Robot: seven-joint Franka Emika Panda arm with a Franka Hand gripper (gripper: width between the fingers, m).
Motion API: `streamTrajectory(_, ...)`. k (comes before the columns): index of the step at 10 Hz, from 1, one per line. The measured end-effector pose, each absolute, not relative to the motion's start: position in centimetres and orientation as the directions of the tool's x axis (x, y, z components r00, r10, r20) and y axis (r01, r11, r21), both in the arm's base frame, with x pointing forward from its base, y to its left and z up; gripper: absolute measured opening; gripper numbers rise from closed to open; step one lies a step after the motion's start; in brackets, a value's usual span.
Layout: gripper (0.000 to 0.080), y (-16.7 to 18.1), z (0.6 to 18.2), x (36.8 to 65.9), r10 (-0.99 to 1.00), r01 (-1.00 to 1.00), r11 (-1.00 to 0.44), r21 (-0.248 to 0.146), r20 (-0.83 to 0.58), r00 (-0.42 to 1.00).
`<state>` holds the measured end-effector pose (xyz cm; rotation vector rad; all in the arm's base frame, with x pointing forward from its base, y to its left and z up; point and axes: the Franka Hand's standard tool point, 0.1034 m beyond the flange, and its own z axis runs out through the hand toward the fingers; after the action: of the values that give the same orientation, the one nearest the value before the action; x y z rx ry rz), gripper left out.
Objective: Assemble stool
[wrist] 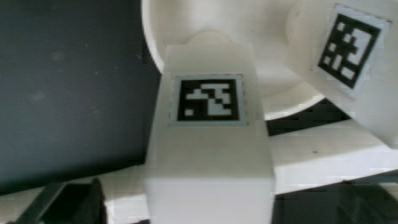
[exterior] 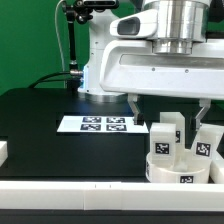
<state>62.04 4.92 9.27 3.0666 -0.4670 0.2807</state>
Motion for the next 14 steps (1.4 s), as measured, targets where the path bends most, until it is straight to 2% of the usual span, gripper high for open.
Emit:
streamTrajectory(1,0.0640,5.0,9.1,62.0,-0.291,-0.296,-0.955,0.000,0.183,0.939)
streamTrajectory(2,0.0473,5.0,8.8,62.0,-0.289,-0.294,-0.956,0.002,0.182,0.940)
streamTrajectory(3,0.0473,5.2,8.8,61.9,-0.286,-0.291,-0.957,0.003,0.182,0.941)
streamTrajectory(4,0.0334,5.5,8.7,62.0,-0.278,-0.284,-0.959,0.002,0.189,0.942)
streamTrajectory(7,0.0335,5.8,8.7,62.2,-0.276,-0.281,-0.960,0.000,0.196,0.941)
streamTrajectory(8,0.0335,5.9,8.7,62.1,-0.370,-0.372,-0.928,-0.025,0.193,0.909)
streamTrajectory(9,0.0335,5.9,8.7,62.1,-0.403,-0.404,-0.914,-0.033,0.191,0.895)
streamTrajectory(14,0.0337,6.5,8.6,61.9,-0.808,-0.792,-0.589,-0.164,0.132,0.574)
